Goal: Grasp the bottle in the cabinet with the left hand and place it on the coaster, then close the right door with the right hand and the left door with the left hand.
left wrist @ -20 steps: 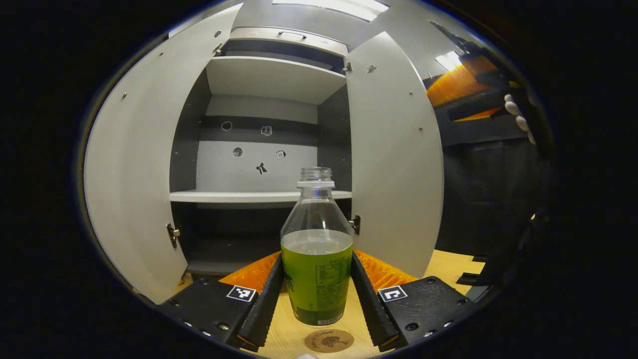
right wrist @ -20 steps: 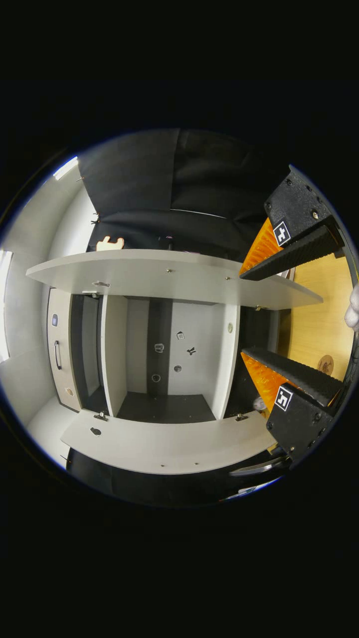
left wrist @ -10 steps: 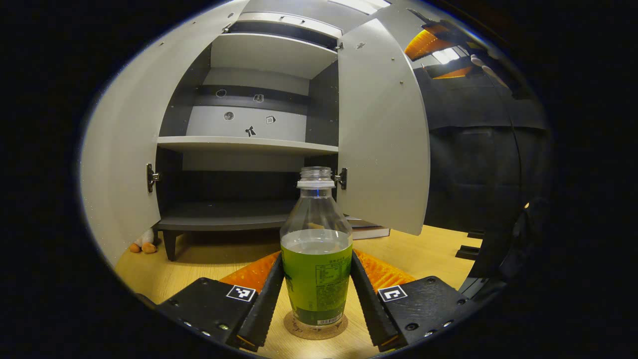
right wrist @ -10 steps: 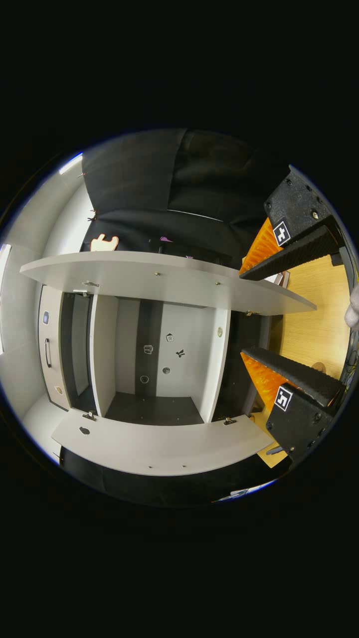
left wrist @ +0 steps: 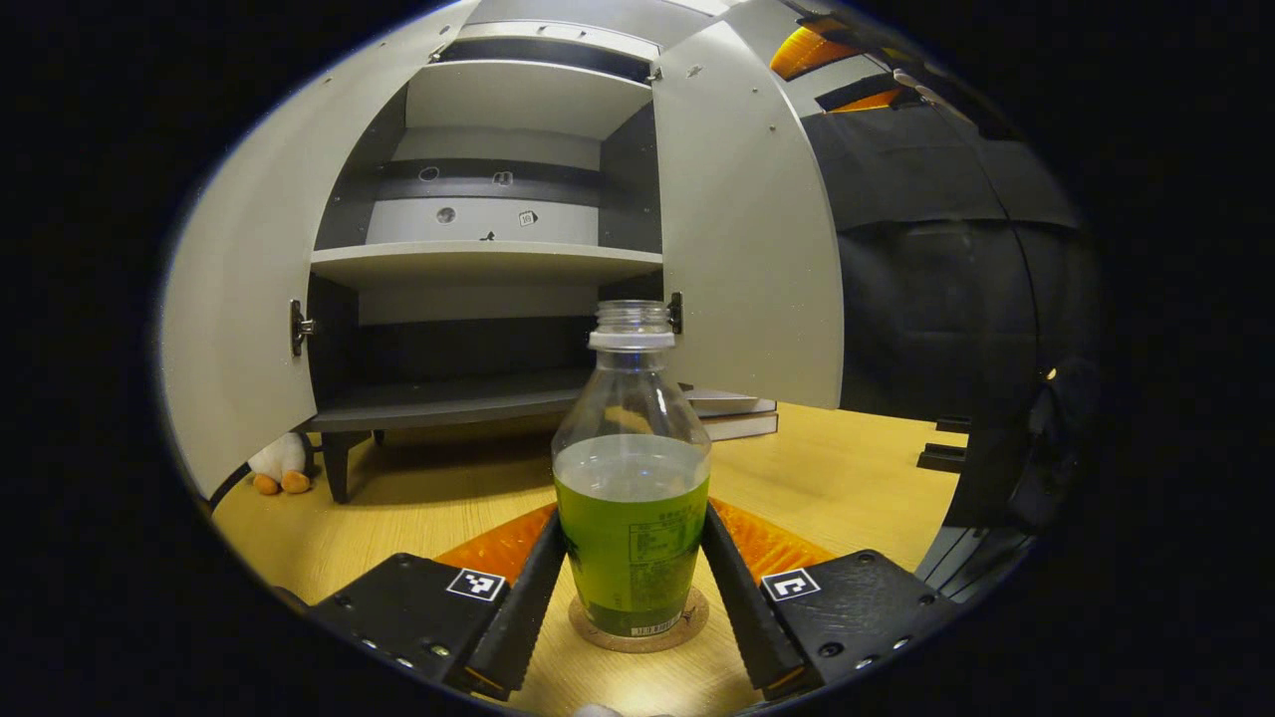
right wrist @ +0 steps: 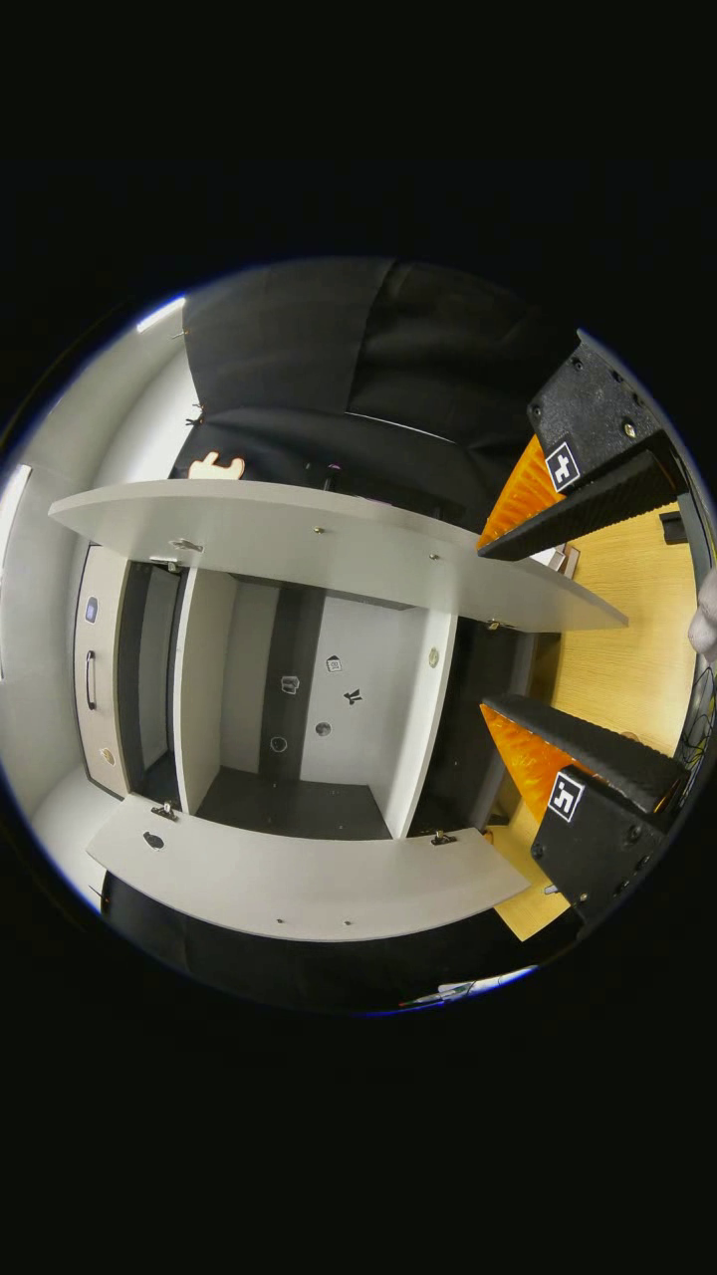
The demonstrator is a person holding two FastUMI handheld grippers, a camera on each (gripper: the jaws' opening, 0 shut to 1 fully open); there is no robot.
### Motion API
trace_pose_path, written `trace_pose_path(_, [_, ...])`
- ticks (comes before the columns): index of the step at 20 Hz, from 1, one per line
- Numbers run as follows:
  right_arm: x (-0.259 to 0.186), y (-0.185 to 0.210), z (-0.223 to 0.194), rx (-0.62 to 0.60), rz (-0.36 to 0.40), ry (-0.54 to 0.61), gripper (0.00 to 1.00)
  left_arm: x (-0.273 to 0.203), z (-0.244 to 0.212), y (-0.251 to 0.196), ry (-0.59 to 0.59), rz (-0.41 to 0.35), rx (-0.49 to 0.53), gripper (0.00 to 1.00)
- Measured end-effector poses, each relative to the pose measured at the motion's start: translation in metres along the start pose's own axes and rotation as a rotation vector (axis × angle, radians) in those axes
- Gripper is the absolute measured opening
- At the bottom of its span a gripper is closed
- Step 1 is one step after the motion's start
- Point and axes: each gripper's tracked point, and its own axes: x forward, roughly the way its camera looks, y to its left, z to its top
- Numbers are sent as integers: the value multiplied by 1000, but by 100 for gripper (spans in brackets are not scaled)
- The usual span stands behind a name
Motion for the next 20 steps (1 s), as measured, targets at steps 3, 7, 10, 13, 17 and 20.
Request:
trace_pose_path(3, [-2,3,-2,4,6,1,84,-2,10,4,-5,28,18,97])
trace_pose_path(7, [-3,6,-3,19,10,-4,84,-5,47,10,-53,61,12,96])
trace_pose_path(10, [-5,5,2,32,8,-21,84,-8,85,17,-93,87,0,96])
trace_pose_path(13, [-7,6,6,43,9,-41,84,-13,131,24,-111,115,-15,96])
trace_pose_path(17, [-8,12,12,67,25,-69,84,-20,192,40,-109,165,-89,96])
trace_pose_path(20, [-9,11,22,84,32,-103,84,-27,231,50,-101,169,-128,96])
